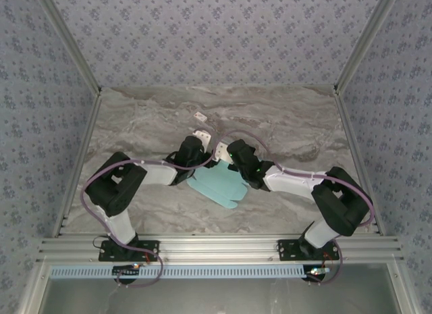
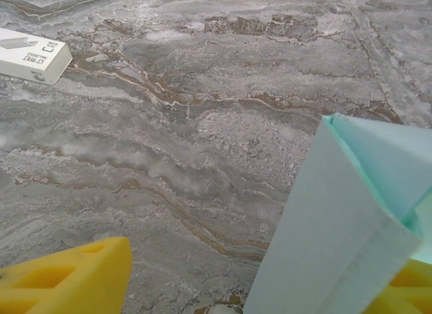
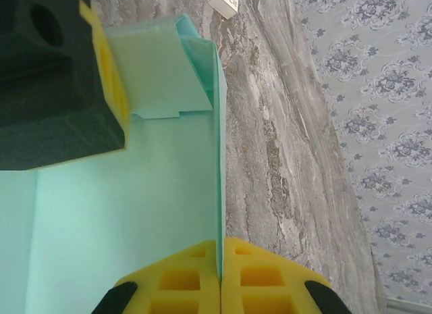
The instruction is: Fold the paper box
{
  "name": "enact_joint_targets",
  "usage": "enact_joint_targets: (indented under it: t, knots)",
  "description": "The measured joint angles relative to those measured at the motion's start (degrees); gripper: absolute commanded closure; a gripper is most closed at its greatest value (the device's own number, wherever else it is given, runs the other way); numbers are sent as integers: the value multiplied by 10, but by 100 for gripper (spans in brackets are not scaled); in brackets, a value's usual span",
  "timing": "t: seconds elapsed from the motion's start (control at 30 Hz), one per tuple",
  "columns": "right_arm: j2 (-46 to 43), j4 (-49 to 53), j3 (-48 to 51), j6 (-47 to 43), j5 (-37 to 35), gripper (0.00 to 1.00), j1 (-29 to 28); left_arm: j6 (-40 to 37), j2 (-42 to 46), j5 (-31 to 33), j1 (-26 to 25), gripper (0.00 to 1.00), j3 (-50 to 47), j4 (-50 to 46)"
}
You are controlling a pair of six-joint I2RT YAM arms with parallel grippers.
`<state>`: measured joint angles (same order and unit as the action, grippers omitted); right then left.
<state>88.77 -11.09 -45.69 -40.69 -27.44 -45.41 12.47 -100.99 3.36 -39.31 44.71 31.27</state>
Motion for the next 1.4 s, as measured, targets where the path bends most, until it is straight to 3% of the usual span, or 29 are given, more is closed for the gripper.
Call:
enact_joint_targets:
  t: [0.37,0.57,1.1,1.4]
  knots:
    - [0,4,-2,0,4,100,0,0,28,-83,35,32,-17,0]
    - [0,9,-6,0,6,100,0,-12,30,-114,40,46,-15,-5]
    - [1,22,-8,1,2,100,5,-28,-14,-144,37,61,18,-2]
    - [3,21,-8,5,-9,100,3,-28,-27,-152,32,74,24,17]
